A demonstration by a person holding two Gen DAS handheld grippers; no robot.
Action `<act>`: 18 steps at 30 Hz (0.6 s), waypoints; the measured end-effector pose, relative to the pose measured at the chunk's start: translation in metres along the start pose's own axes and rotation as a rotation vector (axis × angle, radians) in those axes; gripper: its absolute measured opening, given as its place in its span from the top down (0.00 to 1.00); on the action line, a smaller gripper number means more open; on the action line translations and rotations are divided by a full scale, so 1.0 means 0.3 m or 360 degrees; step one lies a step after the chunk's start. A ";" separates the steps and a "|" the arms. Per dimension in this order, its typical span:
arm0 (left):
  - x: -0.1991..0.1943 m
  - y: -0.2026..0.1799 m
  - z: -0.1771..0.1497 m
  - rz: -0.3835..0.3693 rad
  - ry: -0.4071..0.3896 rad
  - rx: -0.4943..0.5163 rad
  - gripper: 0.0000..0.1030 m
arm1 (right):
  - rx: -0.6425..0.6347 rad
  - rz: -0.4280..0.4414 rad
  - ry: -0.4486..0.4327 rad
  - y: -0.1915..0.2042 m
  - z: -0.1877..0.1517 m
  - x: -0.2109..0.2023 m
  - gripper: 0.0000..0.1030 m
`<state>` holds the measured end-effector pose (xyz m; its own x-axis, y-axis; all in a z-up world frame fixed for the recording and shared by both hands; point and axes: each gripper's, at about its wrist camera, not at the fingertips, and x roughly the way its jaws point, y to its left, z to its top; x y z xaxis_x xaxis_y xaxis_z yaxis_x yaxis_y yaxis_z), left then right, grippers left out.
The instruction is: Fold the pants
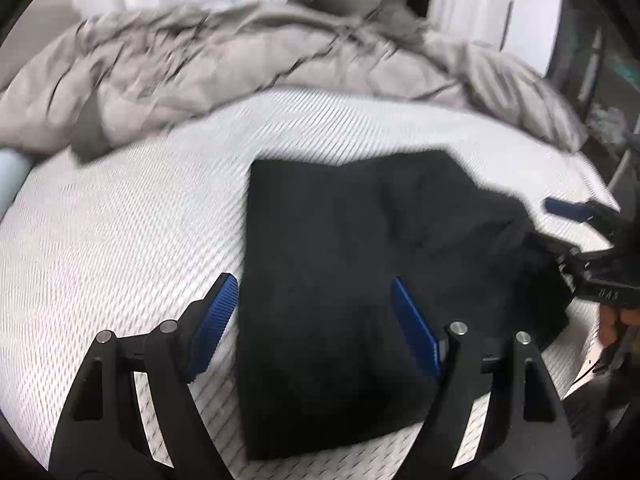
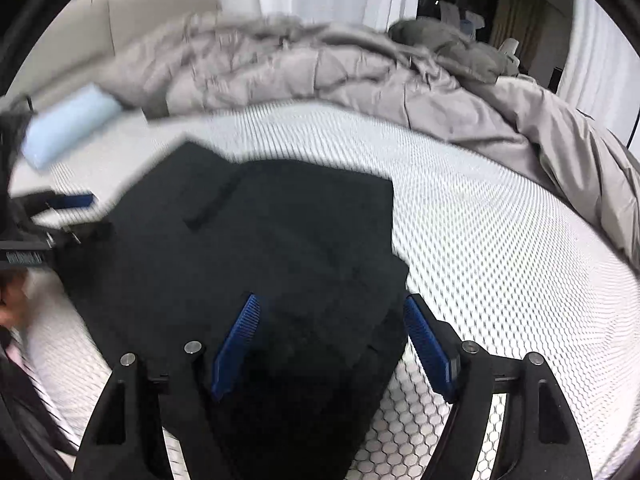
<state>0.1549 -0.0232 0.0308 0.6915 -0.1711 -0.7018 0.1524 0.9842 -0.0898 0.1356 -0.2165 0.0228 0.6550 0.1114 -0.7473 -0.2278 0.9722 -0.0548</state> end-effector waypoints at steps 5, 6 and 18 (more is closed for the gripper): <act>0.210 -0.034 0.111 0.0062 0.0162 0.0121 0.27 | 0.0056 0.0160 0.0123 0.052 0.103 0.148 0.21; 0.255 -0.031 0.111 0.0086 0.0199 0.0116 0.28 | 0.0016 0.0128 0.0160 0.075 0.112 0.192 0.22; 0.254 -0.043 0.063 0.0110 0.0160 0.0164 0.28 | -0.0229 -0.0239 0.0303 0.102 0.060 0.217 0.49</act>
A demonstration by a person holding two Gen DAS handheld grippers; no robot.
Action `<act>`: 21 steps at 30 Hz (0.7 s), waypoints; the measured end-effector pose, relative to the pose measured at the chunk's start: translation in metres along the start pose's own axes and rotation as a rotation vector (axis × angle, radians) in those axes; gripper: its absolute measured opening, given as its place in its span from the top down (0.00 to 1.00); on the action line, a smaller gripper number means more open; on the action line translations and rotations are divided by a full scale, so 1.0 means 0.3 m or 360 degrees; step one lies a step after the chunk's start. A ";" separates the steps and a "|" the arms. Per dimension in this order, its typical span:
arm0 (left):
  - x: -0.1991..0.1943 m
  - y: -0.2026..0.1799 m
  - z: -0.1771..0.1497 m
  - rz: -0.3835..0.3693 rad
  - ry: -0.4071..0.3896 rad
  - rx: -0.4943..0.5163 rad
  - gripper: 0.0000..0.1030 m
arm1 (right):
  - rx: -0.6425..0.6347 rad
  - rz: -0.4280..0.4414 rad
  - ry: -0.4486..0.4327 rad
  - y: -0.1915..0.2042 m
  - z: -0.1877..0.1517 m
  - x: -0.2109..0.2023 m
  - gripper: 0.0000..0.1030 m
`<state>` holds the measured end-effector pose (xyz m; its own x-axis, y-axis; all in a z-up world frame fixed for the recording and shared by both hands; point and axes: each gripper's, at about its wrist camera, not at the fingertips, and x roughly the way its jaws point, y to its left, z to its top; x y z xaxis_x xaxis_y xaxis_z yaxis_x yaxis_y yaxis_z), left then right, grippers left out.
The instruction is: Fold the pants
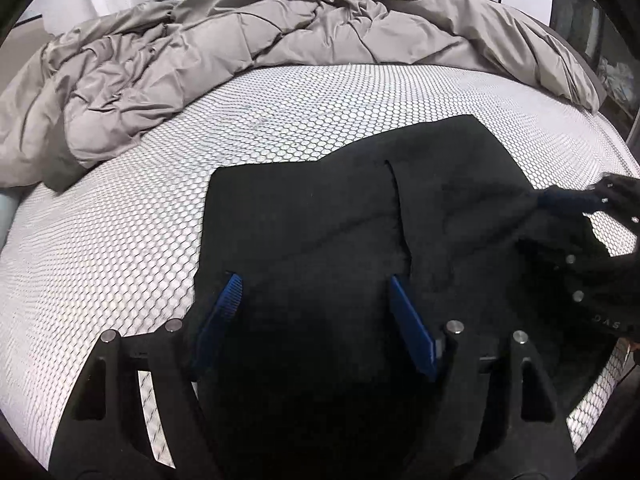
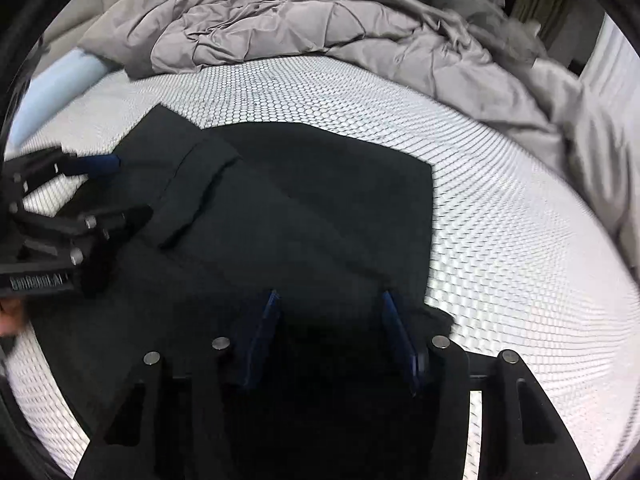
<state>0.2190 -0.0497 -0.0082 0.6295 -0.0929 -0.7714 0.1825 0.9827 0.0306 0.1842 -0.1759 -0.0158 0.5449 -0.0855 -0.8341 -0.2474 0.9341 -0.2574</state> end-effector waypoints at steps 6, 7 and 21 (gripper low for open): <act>-0.213 -0.097 -0.130 -0.0107 -0.0110 0.0042 0.27 | 0.0088 0.0398 -0.0197 -0.017 -0.094 -0.153 0.34; -0.221 -0.121 -0.153 -0.0135 -0.0096 0.0093 0.27 | 0.0051 0.0416 -0.0165 0.001 -0.101 -0.139 0.34; -0.264 0.240 -0.349 -0.0323 -0.0011 -0.0620 0.32 | 0.0686 0.0830 0.0040 -0.268 -0.263 -0.033 0.23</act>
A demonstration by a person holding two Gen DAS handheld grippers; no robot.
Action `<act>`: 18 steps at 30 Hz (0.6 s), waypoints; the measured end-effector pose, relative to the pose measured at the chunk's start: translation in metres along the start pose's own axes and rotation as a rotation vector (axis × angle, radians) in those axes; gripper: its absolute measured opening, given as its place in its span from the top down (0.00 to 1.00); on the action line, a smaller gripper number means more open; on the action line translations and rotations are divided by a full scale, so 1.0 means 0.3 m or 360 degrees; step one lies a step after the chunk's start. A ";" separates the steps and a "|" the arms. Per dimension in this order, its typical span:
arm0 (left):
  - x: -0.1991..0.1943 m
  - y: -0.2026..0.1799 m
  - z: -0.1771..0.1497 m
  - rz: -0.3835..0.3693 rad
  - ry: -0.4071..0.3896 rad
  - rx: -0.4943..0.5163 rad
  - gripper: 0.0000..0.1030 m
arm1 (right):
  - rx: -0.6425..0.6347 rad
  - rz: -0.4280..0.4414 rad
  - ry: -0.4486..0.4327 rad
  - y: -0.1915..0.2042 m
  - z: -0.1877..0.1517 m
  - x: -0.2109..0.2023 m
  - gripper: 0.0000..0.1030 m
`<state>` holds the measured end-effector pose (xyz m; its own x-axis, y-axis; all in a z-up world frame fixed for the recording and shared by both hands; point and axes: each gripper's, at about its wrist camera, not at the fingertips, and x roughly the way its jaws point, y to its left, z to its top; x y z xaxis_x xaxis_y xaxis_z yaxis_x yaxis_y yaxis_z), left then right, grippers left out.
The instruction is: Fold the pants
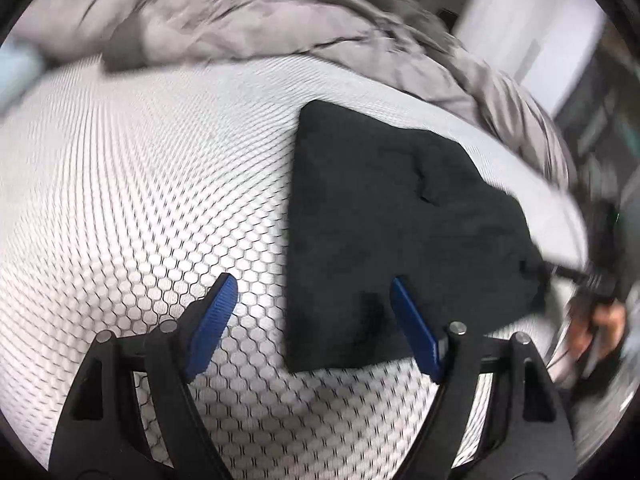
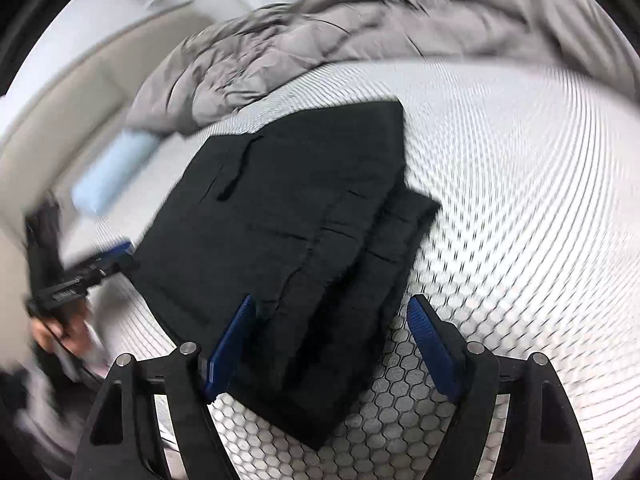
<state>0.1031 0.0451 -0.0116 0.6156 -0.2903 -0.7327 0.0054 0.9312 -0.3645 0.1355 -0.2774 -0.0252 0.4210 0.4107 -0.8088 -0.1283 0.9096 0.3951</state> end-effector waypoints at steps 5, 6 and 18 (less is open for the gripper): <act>0.083 0.023 0.010 -0.0148 0.0090 -0.0130 0.64 | 0.0179 0.0151 -0.0045 -0.015 0.053 0.080 0.54; 0.080 0.010 0.019 -0.0128 0.0080 -0.0119 0.66 | 0.0156 0.0135 -0.0075 -0.005 0.085 0.084 0.68; -0.017 -0.109 -0.028 0.0100 0.0017 0.0159 0.63 | -0.0040 -0.0271 -0.0084 0.042 0.120 0.042 0.32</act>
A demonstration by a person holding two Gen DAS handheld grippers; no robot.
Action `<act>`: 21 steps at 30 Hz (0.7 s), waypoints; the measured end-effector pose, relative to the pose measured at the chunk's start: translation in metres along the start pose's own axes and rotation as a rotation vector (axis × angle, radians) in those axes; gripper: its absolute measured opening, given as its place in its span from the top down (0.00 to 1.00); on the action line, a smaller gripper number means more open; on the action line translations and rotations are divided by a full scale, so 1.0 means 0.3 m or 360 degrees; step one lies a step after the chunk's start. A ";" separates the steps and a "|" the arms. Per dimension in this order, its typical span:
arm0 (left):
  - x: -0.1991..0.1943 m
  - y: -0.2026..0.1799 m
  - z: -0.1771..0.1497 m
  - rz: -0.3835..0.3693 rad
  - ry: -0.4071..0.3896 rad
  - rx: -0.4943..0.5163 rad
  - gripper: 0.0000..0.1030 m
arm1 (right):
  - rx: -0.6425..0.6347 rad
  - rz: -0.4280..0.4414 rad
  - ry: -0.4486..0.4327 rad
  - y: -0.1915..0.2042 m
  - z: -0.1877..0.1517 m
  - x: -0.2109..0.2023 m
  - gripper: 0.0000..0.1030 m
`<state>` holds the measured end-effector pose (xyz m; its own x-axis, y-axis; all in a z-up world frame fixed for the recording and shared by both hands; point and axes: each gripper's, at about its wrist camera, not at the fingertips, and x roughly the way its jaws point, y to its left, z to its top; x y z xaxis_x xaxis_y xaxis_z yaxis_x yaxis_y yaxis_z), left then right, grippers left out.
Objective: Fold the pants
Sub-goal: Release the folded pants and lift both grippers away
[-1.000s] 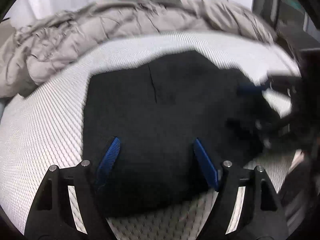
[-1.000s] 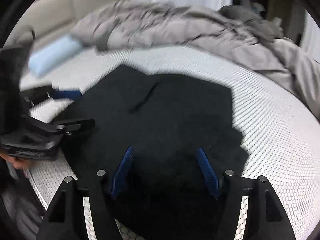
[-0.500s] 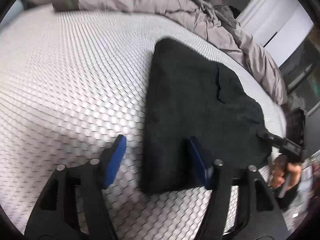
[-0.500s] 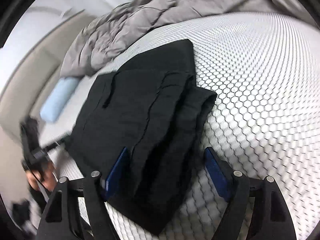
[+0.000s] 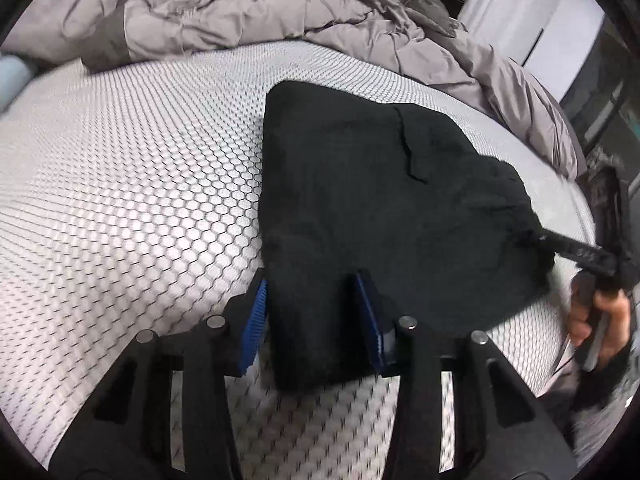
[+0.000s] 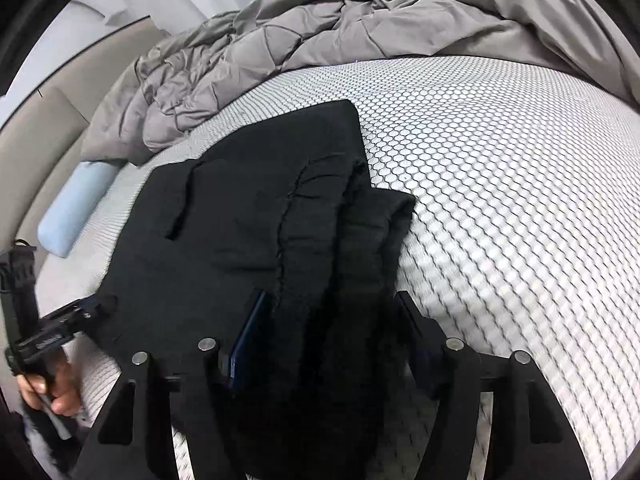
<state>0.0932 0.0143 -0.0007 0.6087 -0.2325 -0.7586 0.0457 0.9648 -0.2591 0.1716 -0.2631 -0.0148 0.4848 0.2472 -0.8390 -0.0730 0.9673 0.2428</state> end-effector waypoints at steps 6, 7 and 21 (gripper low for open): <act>-0.149 -0.082 -0.064 0.0115 -0.0191 0.0099 0.39 | -0.0103 -0.0197 -0.0064 -0.022 -0.106 -0.123 0.20; -0.166 -0.093 -0.079 0.0142 -0.0216 0.0092 0.35 | -0.0097 -0.0201 -0.0114 -0.022 -0.118 -0.149 0.20; -0.253 -0.319 -0.149 0.0278 -0.0506 0.0268 0.01 | -0.0293 0.0025 -0.0782 0.225 -0.271 -0.370 0.00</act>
<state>0.0072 -0.0659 0.0548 0.8324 -0.0387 -0.5527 0.0327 0.9992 -0.0208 0.0420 -0.2207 0.0550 0.8310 0.2488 -0.4976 -0.2142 0.9686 0.1265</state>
